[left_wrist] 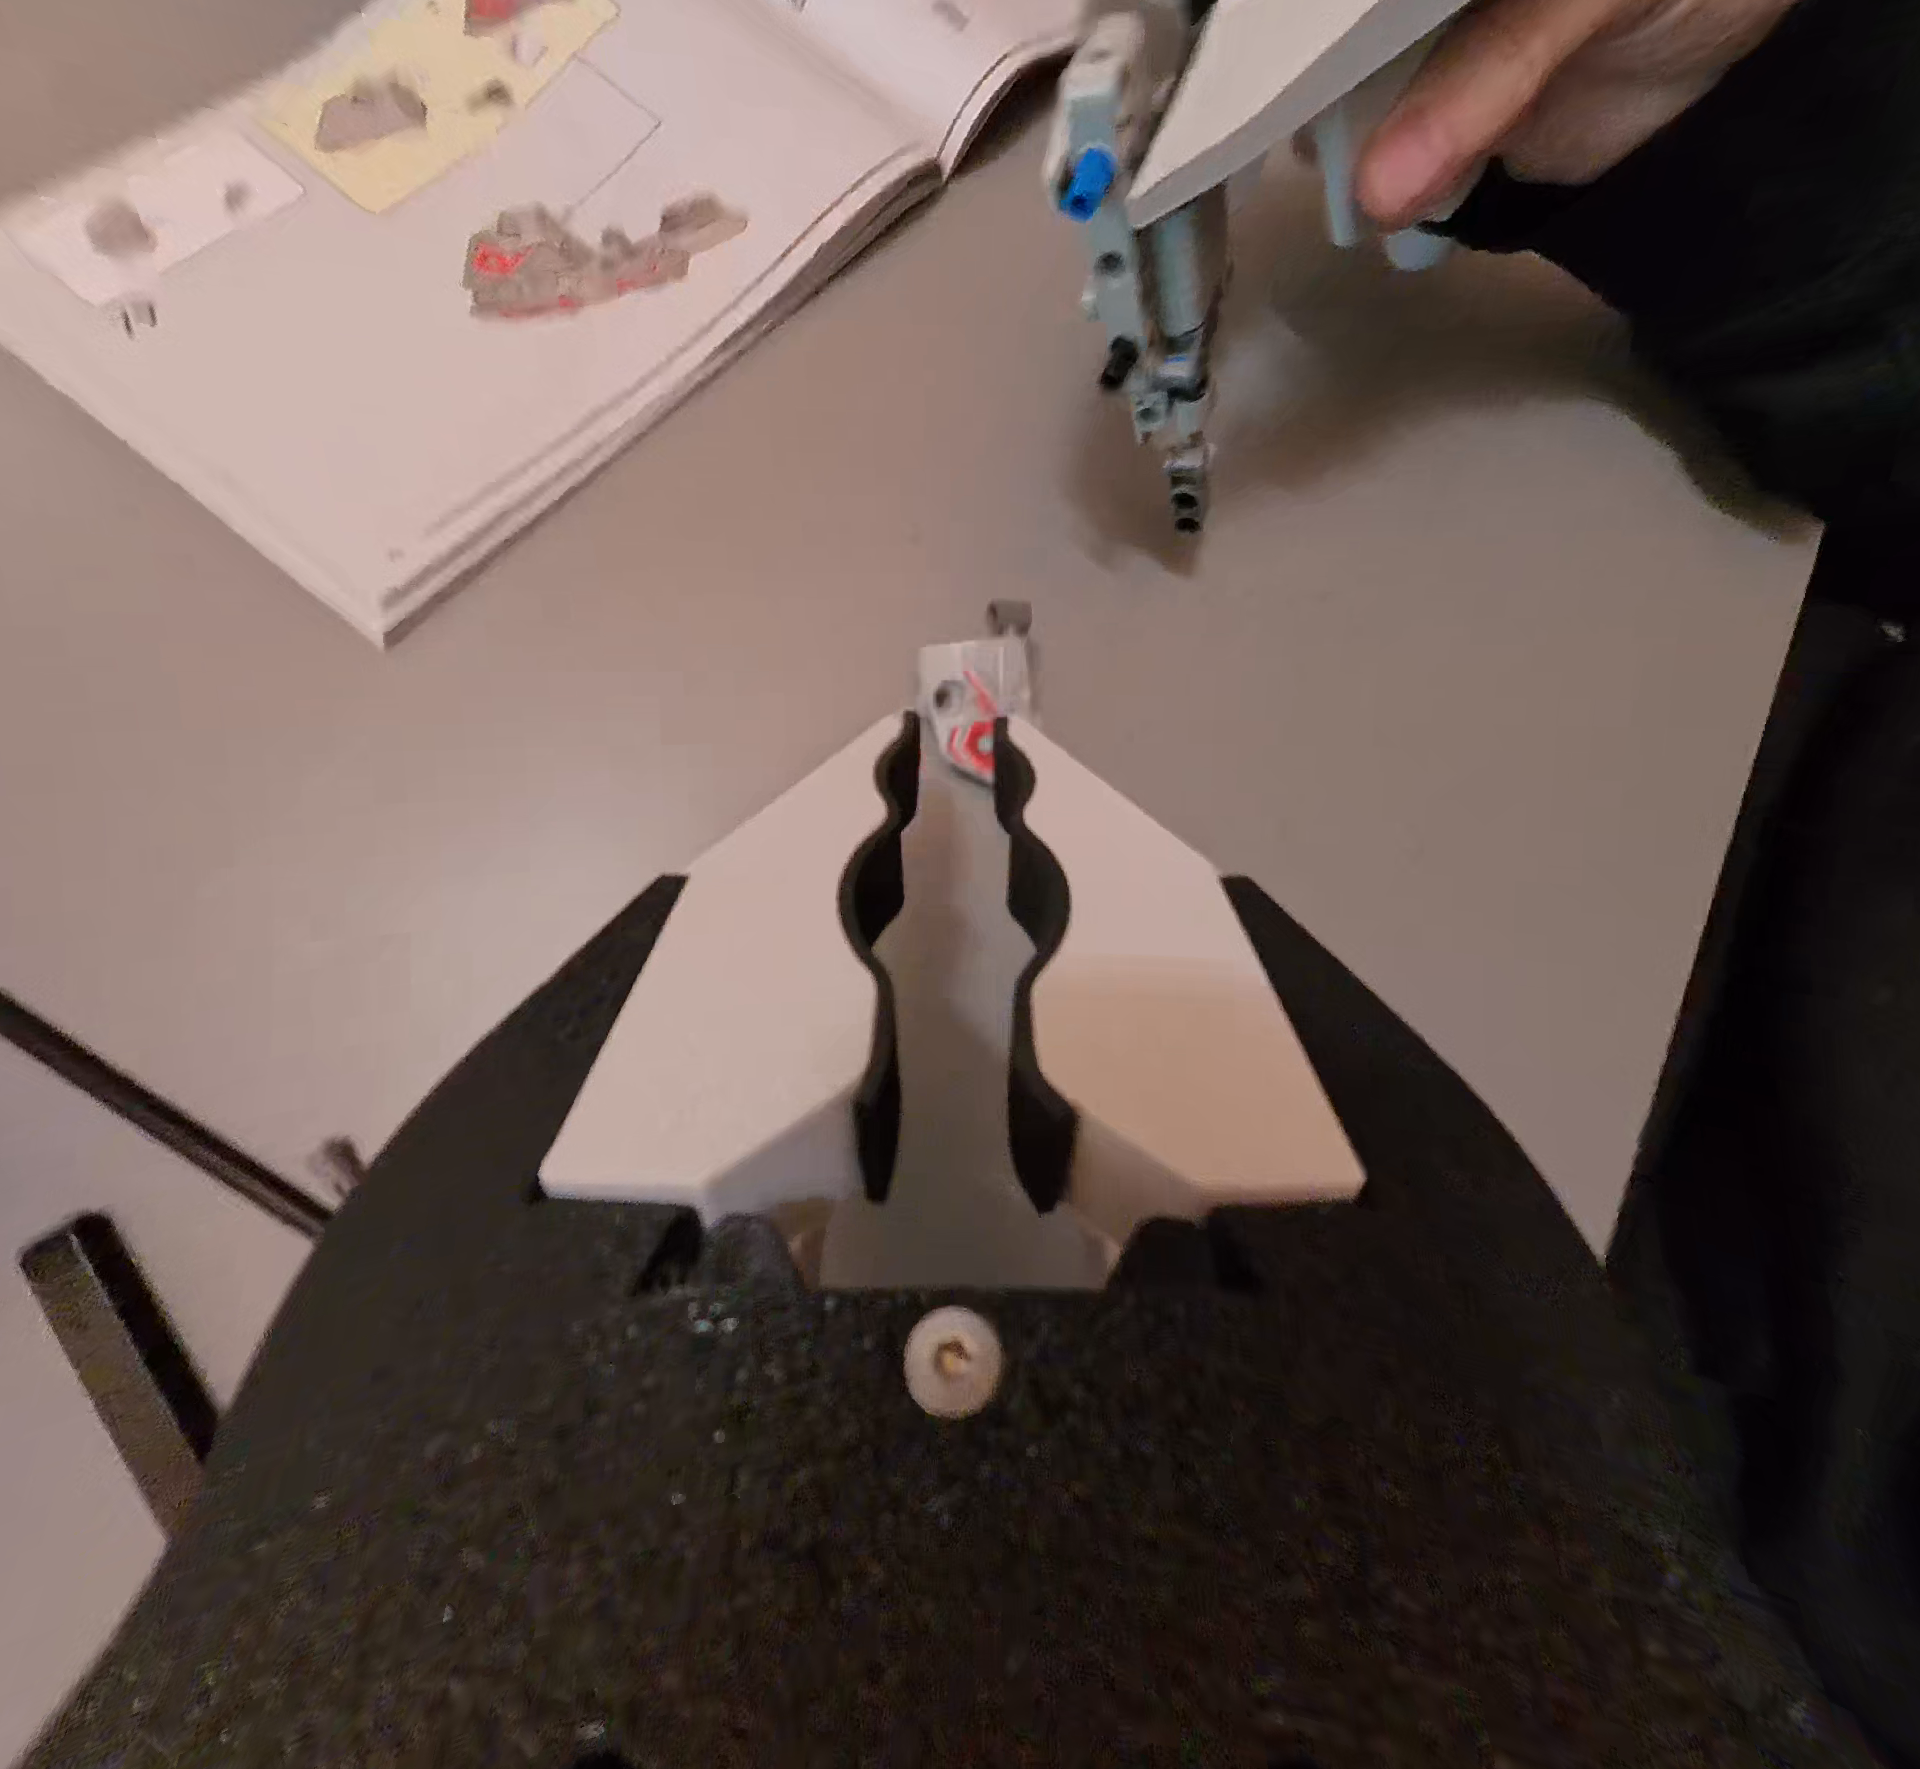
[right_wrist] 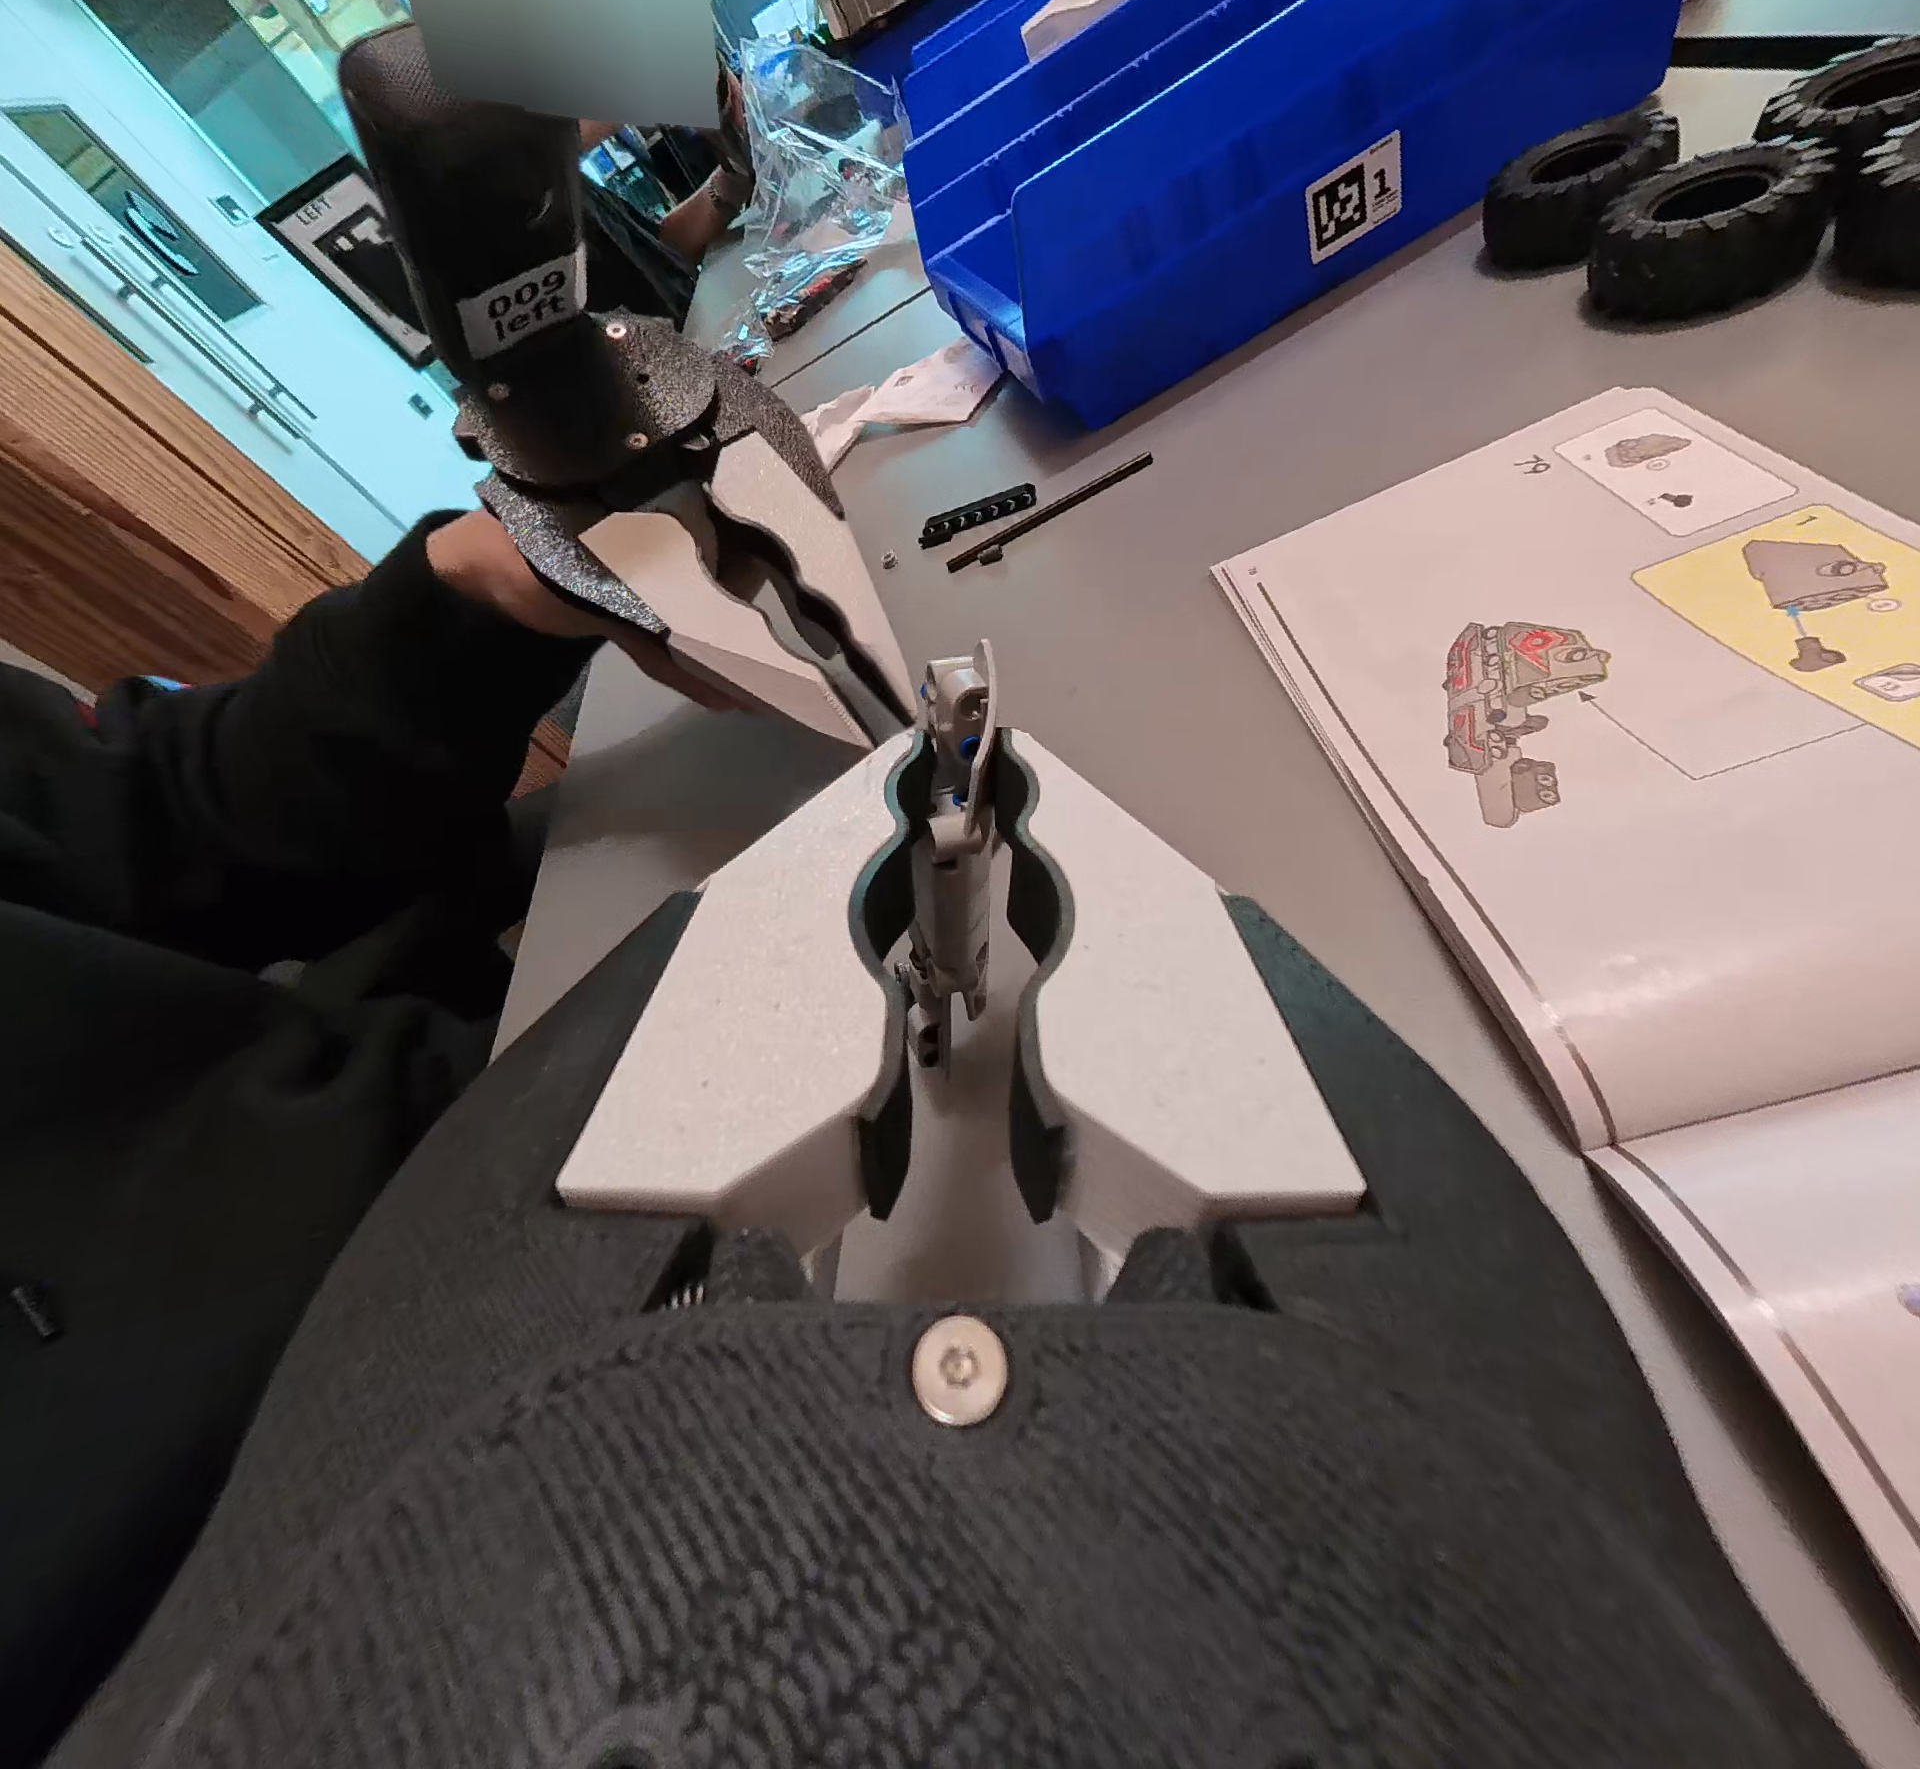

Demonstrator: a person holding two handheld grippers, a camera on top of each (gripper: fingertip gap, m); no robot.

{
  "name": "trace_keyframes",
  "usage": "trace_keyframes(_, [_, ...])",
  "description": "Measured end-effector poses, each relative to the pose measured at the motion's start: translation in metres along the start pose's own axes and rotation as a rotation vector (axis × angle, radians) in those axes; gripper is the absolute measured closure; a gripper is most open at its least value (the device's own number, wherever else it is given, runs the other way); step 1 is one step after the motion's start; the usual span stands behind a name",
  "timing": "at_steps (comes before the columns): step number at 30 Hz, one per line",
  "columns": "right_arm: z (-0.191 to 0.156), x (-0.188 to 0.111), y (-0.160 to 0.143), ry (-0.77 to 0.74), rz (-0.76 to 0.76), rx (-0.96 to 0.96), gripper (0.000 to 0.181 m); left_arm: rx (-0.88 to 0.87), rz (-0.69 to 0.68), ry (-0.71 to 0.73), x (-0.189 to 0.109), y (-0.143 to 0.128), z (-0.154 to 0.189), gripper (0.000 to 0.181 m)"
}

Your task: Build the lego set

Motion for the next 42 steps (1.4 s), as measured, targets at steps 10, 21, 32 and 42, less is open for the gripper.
trace_keyframes(10, [0.002,-0.002,-0.001,-0.008,-0.001,0.005,0.172,-0.02,0.089,0.016,0.009,0.002,0.012,0.151])
trace_keyframes(21, [0.005,-0.003,-0.003,-0.02,-0.012,0.0,0.172,0.256,-0.219,0.398,0.035,-0.011,0.008,0.171])
trace_keyframes(32, [0.004,0.0,-0.002,-0.039,-0.005,-0.032,0.172,-0.34,0.328,0.02,0.021,0.018,-0.001,0.174])
trace_keyframes(42, [0.011,-0.005,-0.008,-0.058,-0.042,0.031,0.172,0.417,-0.305,-0.091,0.01,-0.01,0.034,0.173])
Point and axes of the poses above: each gripper's, where its closed fingertips meet, x out along the fingers, y out of its top, z = x × y across the jaws, the point moved 4 cm from there along -x, back along the fingers, and after that the axes turned 14 degrees about z, right-handed, at the moved point
